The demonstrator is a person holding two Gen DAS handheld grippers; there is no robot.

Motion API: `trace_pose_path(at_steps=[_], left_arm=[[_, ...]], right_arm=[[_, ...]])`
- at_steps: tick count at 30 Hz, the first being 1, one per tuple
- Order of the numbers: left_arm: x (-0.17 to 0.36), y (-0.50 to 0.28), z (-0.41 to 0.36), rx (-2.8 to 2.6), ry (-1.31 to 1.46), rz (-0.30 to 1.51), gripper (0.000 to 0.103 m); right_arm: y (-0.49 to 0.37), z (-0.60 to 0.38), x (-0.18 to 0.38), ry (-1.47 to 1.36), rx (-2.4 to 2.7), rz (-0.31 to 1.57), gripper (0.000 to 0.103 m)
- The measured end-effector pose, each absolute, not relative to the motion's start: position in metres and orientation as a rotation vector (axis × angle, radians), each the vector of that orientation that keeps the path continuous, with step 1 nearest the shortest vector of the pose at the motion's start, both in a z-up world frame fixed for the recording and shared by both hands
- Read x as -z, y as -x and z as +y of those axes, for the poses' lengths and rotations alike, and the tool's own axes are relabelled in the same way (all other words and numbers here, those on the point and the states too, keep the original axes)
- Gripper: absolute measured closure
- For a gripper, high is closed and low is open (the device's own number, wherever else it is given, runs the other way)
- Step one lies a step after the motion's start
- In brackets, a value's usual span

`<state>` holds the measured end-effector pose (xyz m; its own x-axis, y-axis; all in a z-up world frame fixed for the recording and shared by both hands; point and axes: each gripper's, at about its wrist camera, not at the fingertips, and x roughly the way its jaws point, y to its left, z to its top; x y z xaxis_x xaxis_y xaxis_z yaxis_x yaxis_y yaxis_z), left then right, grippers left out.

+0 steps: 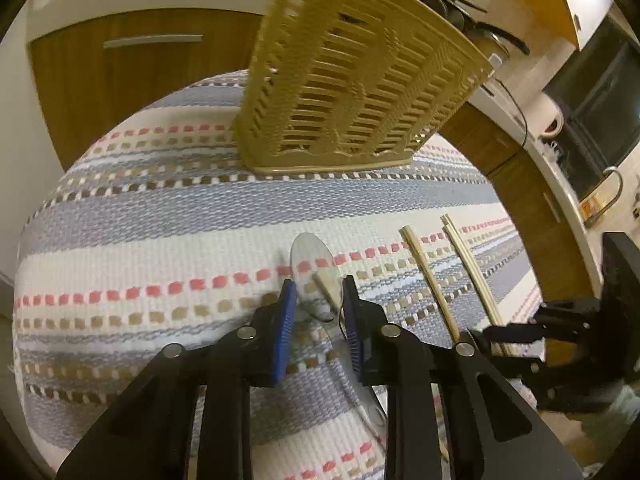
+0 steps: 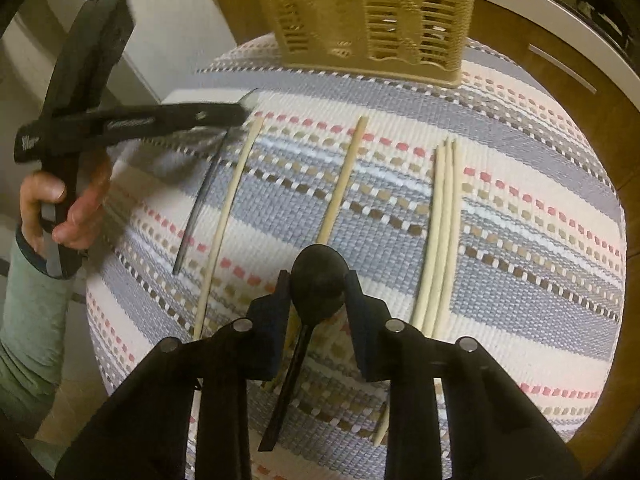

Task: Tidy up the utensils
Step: 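Lower the right gripper and grasp the black plastic spoon by its handle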

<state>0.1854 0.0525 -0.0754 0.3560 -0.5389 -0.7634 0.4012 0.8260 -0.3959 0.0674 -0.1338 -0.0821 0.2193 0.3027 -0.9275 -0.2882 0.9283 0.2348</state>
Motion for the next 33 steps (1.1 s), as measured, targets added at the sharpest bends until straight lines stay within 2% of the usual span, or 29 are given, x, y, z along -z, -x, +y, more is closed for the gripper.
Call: trace_pose_path(at_steps=[11,12,14,16,28,30,32,33], left_arm=[[0.064,-0.176,0.090,0.518,0.090,1.044,0.083],[0.063,-0.176,0.092,0.508,0.087,1.042,0.082],[0.060,-0.177,0.093,0.508,0.089,1.037,0.069],[0.058,-0.177,0.087,0.502,0.081,1.030,0.063],[0.069,-0.183,0.033,0.391,-0.127,1.068,0.060],[0.069,-0.182,0.028,0.383,-0.158,1.069,0.060],[0.070,-0.181,0.025,0.380,-0.189,1.066,0.060],[0.070,-0.180,0.025,0.380,-0.197,1.064,0.060]], right_arm=[[-0.058,-0.167,0.076,-0.069,-0.371,1.279,0.080],[-0.055,-0.174,0.076,-0.077,-0.360,1.284,0.080],[-0.057,-0.185,0.083,-0.112,-0.348,1.305,0.080],[-0.057,-0.192,0.086,-0.146,-0.358,1.314,0.080],[-0.057,-0.168,0.086,-0.061,-0.407,1.364,0.079],[-0.059,-0.161,0.089,-0.025,-0.407,1.378,0.075],[-0.057,-0.157,0.087,0.015,-0.417,1.385,0.062],[-0.054,-0.154,0.085,0.039,-0.421,1.386,0.050]])
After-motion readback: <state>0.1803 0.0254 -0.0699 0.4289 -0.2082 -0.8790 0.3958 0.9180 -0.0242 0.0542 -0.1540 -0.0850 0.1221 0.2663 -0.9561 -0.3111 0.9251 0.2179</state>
